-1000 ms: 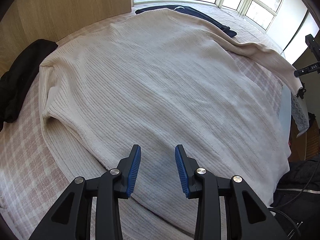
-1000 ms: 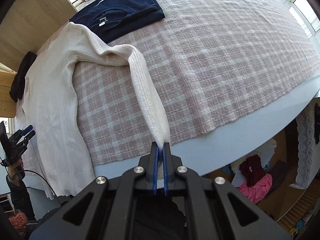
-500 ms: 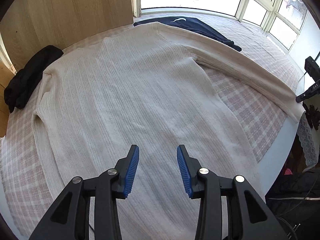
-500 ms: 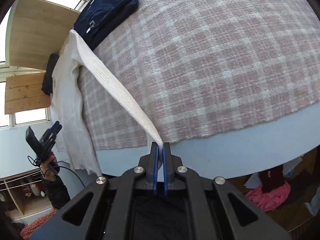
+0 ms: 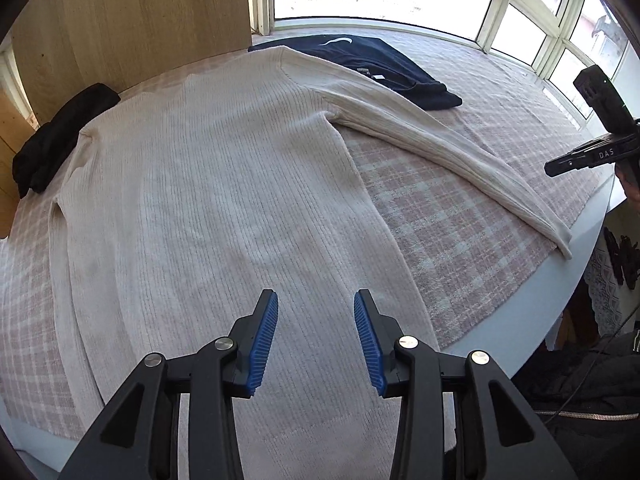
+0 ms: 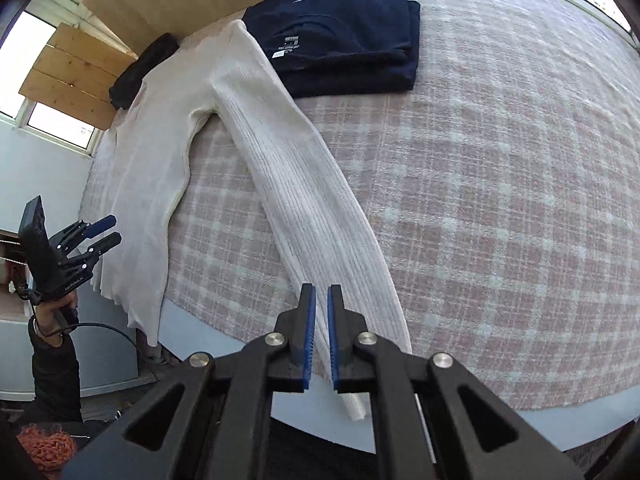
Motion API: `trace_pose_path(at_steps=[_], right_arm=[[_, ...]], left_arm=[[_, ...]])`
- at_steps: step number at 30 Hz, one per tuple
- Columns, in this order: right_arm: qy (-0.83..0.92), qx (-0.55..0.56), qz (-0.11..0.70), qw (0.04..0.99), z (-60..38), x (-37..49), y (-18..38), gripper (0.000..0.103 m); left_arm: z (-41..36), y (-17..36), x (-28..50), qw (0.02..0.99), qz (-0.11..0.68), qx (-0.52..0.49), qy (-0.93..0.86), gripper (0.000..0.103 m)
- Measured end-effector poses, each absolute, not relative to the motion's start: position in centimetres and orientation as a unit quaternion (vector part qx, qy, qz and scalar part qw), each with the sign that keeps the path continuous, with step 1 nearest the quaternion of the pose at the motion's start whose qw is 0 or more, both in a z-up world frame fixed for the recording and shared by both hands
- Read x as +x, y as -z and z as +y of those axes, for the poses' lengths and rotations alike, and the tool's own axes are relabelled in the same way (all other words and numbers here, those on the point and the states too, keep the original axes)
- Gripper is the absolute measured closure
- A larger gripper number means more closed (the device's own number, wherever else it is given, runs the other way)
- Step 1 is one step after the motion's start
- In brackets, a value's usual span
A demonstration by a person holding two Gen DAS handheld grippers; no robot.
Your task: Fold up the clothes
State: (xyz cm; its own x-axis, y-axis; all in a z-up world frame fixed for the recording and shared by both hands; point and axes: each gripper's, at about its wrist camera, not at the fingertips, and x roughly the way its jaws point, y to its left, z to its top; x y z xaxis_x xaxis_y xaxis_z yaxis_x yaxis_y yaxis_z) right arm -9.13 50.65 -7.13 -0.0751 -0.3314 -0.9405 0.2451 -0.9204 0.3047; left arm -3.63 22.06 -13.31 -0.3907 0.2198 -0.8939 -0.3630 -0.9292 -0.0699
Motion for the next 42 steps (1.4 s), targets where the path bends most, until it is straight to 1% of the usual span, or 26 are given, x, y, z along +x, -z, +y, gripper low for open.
trace_pose_path(at_steps=[2, 4, 7, 8, 9, 11, 12, 13, 18, 25, 26, 27, 28, 30, 33, 34, 36, 38, 41, 42], right_arm=[[0.719, 0.670, 0.020, 0.185, 48.3, -10.5, 10.3, 0.097], [0.706, 0.685, 0.052, 0.173, 47.2, -10.5, 11.6, 0.097], [0.725, 0.657, 0.043, 0.200, 44.8, -11.0, 9.0, 0.096], [0.733, 0.644, 0.045, 0.213, 43.4, -11.2, 7.7, 0.096], [0.740, 0.631, 0.051, 0.228, 41.8, -11.4, 6.5, 0.095], [0.747, 0.607, 0.061, 0.263, 37.8, -11.3, 4.3, 0.086], [0.749, 0.596, 0.065, 0.282, 35.7, -11.1, 3.3, 0.076], [0.748, 0.588, 0.066, 0.301, 33.5, -10.9, 2.8, 0.071], [0.722, 0.577, 0.061, 0.376, 23.0, -9.8, 2.3, 0.070], [0.688, 0.578, 0.097, 0.429, 11.4, -7.0, 2.5, 0.070], [0.688, 0.575, 0.106, 0.430, 10.1, -6.9, 2.5, 0.070], [0.689, 0.572, 0.120, 0.428, 8.9, -6.8, 2.6, 0.070], [0.693, 0.566, 0.134, 0.426, 7.8, -6.7, 2.6, 0.070], [0.701, 0.552, 0.158, 0.423, 6.3, -6.8, 2.7, 0.070], [0.705, 0.552, 0.165, 0.413, 5.3, -7.4, 3.0, 0.070], [0.705, 0.558, 0.159, 0.407, 5.3, -7.9, 3.3, 0.070], [0.704, 0.574, 0.142, 0.394, 5.4, -9.1, 4.0, 0.070], [0.698, 0.592, 0.118, 0.385, 5.7, -10.4, 4.8, 0.070], [0.673, 0.630, 0.077, 0.380, 5.5, -12.4, 6.2, 0.070], [0.656, 0.648, 0.060, 0.382, 5.1, -12.9, 6.8, 0.070]], left_arm=[[21.0, 13.2, -3.2, 0.161, 0.065, -0.523, -0.834, 0.065], [19.0, 12.9, -2.4, 0.138, 0.062, -0.525, -0.838, 0.065], [14.3, 12.6, -0.7, 0.091, 0.047, -0.531, -0.841, 0.062], [12.7, 12.7, 0.1, 0.074, 0.045, -0.535, -0.841, 0.055], [11.2, 12.8, 1.0, 0.055, 0.048, -0.537, -0.840, 0.052], [8.2, 13.5, 2.4, 0.034, 0.042, -0.547, -0.836, 0.052], [6.7, 13.9, 3.2, 0.023, 0.040, -0.551, -0.833, 0.052], [5.5, 14.3, 3.5, 0.022, 0.033, -0.555, -0.831, 0.052], [1.8, 16.3, 3.9, 0.036, 0.028, -0.567, -0.822, 0.052], [-0.9, 18.1, 2.9, 0.087, -0.004, -0.570, -0.817, 0.052], [-1.2, 18.4, 2.8, 0.094, -0.009, -0.570, -0.816, 0.054], [-1.6, 18.6, 2.7, 0.102, -0.014, -0.570, -0.815, 0.059], [-2.0, 18.9, 2.6, 0.109, -0.018, -0.570, -0.814, 0.060], [-2.3, 18.9, 2.7, 0.124, -0.025, -0.565, -0.816, 0.068], [-2.7, 19.0, 2.7, 0.141, -0.046, -0.555, -0.818, 0.072], [-2.8, 19.1, 2.7, 0.148, -0.059, -0.550, -0.820, 0.074], [-3.3, 18.9, 2.8, 0.155, -0.082, -0.538, -0.824, 0.083], [-4.2, 18.6, 2.8, 0.158, -0.098, -0.528, -0.829, 0.087], [-5.5, 18.3, 3.1, 0.160, -0.122, -0.520, -0.830, 0.088], [-5.6, 18.1, 3.2, 0.159, -0.117, -0.519, -0.831, 0.088]])
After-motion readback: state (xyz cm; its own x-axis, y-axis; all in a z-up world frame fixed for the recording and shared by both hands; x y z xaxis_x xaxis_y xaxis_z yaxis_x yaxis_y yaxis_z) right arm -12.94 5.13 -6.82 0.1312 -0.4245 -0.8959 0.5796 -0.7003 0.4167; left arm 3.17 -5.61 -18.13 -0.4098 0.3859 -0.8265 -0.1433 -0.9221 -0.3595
